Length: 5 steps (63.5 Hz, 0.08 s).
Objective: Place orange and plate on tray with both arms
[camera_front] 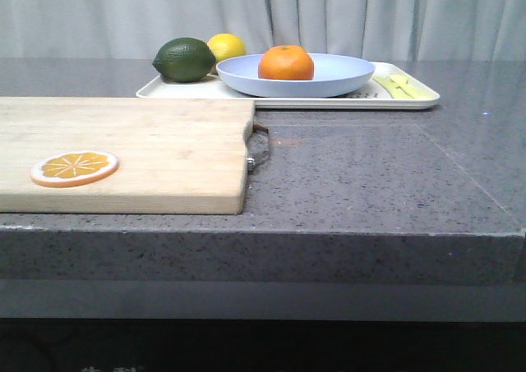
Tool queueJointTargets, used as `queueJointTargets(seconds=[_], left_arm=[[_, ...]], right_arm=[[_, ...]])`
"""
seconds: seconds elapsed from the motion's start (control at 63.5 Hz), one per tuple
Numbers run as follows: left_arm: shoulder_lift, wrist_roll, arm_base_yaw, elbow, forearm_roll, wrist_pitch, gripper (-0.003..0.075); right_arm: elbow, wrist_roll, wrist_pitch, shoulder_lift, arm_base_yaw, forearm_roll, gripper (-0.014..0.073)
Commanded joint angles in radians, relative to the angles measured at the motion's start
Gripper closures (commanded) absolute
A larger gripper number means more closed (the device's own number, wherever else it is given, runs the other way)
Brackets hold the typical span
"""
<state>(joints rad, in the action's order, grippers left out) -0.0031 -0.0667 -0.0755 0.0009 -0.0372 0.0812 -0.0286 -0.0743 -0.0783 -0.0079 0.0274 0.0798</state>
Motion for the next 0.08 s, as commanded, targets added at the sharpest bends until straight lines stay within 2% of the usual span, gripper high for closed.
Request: queueJointTargets(seconds=[0.0, 0.063], left_arm=[[-0.020, -0.001, 0.003, 0.006, -0.008, -0.088, 0.0738], [-0.020, -0.001, 0.003, 0.006, -0.008, -0.088, 0.0738]], right_arm=[[0.006, -0.006, 0.090, -0.024, 0.006, -0.010, 0.0662], [0.006, -0.006, 0.090, -0.024, 0.006, -0.010, 0.0662]])
